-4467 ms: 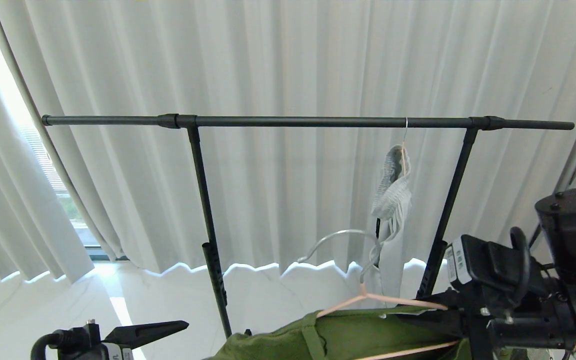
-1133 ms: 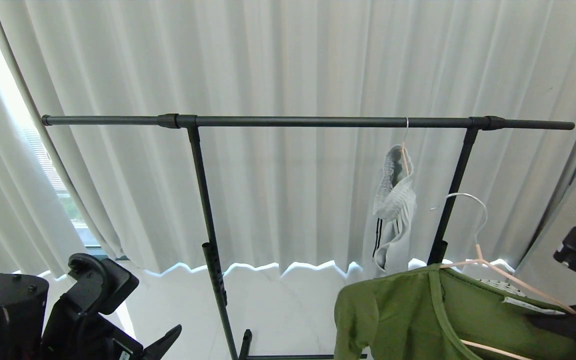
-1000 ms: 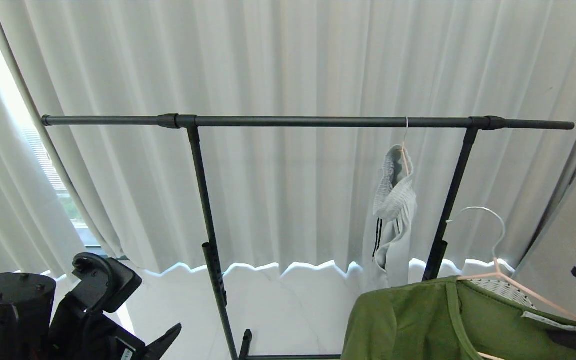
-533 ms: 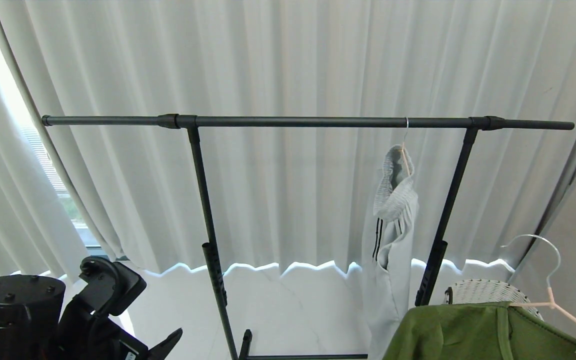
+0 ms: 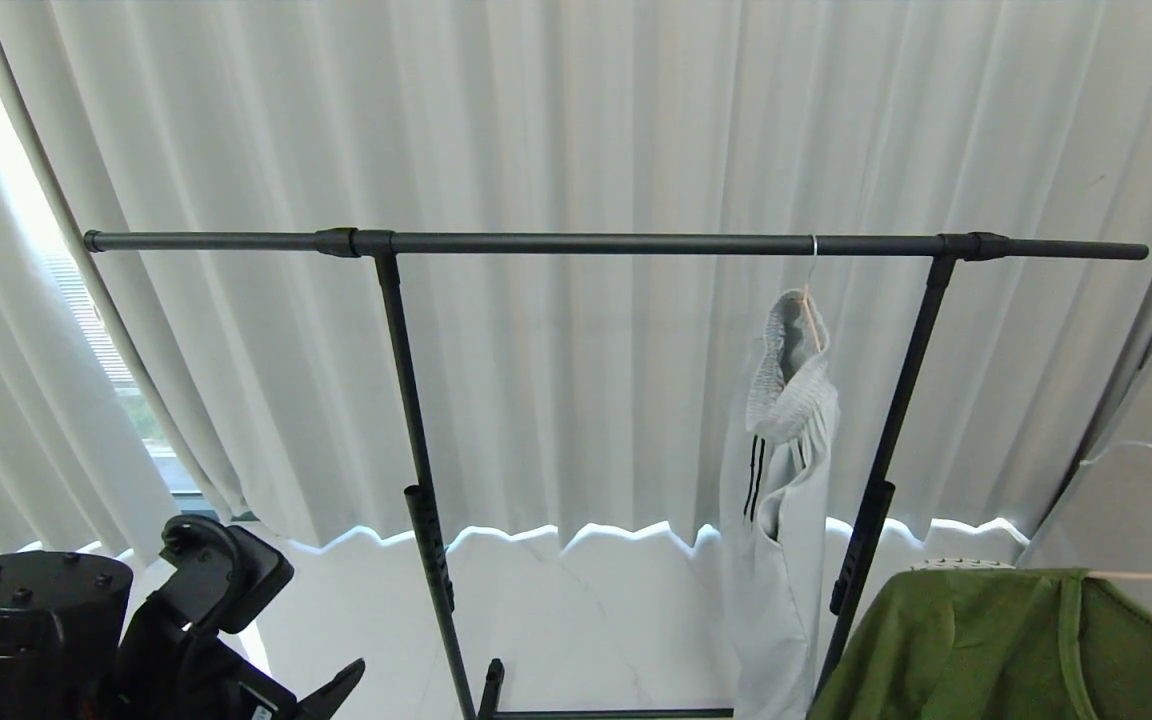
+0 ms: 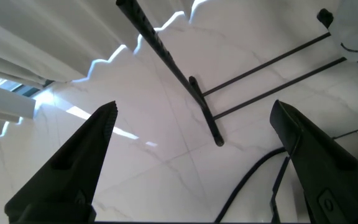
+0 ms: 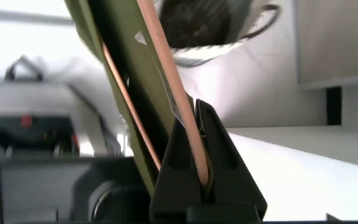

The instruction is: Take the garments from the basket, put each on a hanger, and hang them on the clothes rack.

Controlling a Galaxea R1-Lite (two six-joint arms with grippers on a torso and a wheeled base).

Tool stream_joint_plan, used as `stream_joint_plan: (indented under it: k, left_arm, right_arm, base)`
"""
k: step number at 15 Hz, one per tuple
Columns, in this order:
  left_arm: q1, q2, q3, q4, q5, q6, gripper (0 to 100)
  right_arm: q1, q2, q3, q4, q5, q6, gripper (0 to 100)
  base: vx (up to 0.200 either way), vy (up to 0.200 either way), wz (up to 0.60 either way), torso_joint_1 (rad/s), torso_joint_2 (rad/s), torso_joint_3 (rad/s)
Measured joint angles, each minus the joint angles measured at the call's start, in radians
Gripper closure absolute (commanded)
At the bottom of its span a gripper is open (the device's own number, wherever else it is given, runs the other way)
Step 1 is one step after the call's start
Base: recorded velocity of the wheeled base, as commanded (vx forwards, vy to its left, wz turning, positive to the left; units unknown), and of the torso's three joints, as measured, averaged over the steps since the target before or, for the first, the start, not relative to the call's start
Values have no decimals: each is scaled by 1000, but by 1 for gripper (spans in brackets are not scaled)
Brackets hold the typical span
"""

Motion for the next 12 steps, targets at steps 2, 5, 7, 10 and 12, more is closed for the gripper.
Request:
stream_joint_plan:
  k: [2, 5, 7, 10, 12]
  left_arm:
    - [0, 0, -1, 0, 0, 0, 0]
    - [0, 0, -2, 0, 0, -1, 0]
    - [-1, 0, -4, -1, 0, -6, 0]
    - [-2, 0, -8, -1, 0, -7, 0]
    - [-2, -1, -9, -1, 0, -6, 0]
  right_arm:
    - [-23, 48, -47, -62, 5, 1, 100]
    - [-30, 148, -188, -113, 14, 2, 100]
    - [-30, 221, -298, -127, 26, 11, 100]
    - [-28, 301, -410, -132, 48, 22, 100]
    - [-27, 334, -437, -131, 49, 22, 100]
  base:
    - [0, 0, 0, 0, 0, 0]
    - [0, 0, 0, 0, 0, 0]
    - [200, 0, 0, 2, 5, 0]
    - [200, 0, 0, -6, -4, 5]
    - [200, 0, 0, 17, 7, -2]
